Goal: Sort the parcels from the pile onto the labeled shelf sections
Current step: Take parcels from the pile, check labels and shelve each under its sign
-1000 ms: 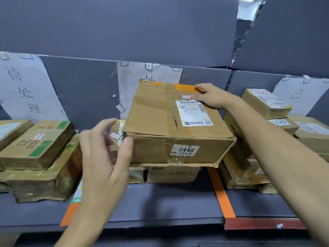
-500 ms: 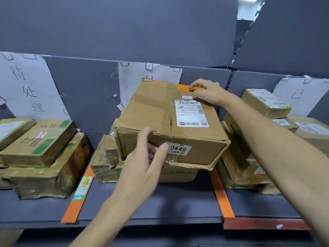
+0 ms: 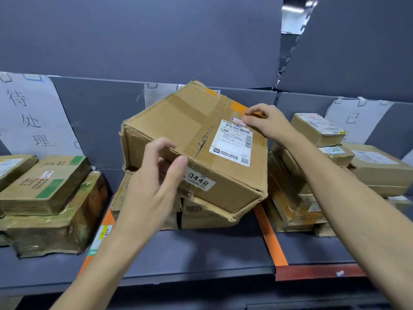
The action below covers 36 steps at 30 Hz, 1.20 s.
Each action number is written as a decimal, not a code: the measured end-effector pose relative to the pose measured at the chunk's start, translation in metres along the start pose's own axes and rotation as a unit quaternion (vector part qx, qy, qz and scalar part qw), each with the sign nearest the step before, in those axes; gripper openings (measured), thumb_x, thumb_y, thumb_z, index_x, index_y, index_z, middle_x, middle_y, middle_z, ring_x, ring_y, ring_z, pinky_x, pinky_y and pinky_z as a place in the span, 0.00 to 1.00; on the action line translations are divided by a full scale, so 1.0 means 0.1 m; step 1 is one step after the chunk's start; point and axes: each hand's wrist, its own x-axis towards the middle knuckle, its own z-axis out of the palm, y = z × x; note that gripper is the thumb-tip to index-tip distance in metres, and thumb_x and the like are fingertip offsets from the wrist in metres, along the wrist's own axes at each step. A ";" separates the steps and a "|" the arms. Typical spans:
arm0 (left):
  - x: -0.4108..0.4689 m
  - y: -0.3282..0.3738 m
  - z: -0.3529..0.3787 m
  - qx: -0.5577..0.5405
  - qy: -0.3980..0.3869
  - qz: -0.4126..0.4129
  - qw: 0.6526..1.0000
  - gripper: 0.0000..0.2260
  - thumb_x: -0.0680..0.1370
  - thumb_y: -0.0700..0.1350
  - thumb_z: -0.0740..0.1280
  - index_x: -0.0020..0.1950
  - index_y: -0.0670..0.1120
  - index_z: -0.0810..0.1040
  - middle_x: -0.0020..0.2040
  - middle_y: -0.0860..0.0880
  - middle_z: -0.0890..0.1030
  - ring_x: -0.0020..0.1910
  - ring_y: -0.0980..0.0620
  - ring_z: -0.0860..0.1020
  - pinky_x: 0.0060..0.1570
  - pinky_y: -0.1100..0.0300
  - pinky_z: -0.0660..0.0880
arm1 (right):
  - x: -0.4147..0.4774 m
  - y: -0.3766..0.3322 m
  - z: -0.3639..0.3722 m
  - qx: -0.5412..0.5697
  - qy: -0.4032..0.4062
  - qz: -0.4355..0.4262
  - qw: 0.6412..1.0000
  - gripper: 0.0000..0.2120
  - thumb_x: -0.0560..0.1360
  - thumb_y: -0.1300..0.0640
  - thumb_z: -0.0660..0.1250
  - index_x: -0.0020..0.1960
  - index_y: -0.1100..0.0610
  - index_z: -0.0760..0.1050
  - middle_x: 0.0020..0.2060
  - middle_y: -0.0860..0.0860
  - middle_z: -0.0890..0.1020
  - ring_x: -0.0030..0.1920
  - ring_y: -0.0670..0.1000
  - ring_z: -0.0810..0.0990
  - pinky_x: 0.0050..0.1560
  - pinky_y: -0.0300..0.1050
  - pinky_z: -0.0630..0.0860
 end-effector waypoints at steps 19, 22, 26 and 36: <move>0.90 -0.34 -0.23 0.141 0.064 0.183 0.971 0.14 0.77 0.37 0.63 0.52 0.55 0.63 0.48 0.50 0.65 0.42 0.60 0.66 0.45 0.72 0.63 | -0.51 0.11 0.04 0.001 0.147 -0.086 0.985 0.10 0.72 0.48 0.72 0.47 0.51 0.74 0.49 0.55 0.75 0.44 0.41 0.70 0.42 0.28 0.64; 1.04 -0.55 -0.10 0.150 0.054 0.173 0.972 0.09 0.78 0.37 0.62 0.55 0.47 0.68 0.50 0.47 0.65 0.42 0.59 0.66 0.46 0.70 0.64 | -0.51 0.23 0.18 -0.014 0.175 -0.060 0.983 0.10 0.72 0.49 0.72 0.46 0.52 0.73 0.48 0.55 0.74 0.42 0.40 0.68 0.42 0.27 0.63; 1.14 -0.80 0.08 0.140 0.027 0.125 0.982 0.11 0.78 0.37 0.62 0.59 0.40 0.67 0.54 0.47 0.64 0.46 0.56 0.66 0.51 0.58 0.69 | -0.51 0.42 0.41 -0.016 0.197 -0.026 0.980 0.11 0.73 0.50 0.72 0.47 0.54 0.73 0.48 0.54 0.71 0.43 0.46 0.69 0.45 0.22 0.63; 1.35 -1.10 0.34 0.157 -0.050 0.063 0.984 0.19 0.75 0.30 0.61 0.64 0.41 0.64 0.65 0.44 0.59 0.53 0.57 0.63 0.56 0.60 0.67 | -0.29 0.62 0.60 -0.028 0.205 0.013 0.978 0.12 0.74 0.47 0.70 0.47 0.52 0.70 0.49 0.51 0.70 0.45 0.49 0.72 0.42 0.36 0.66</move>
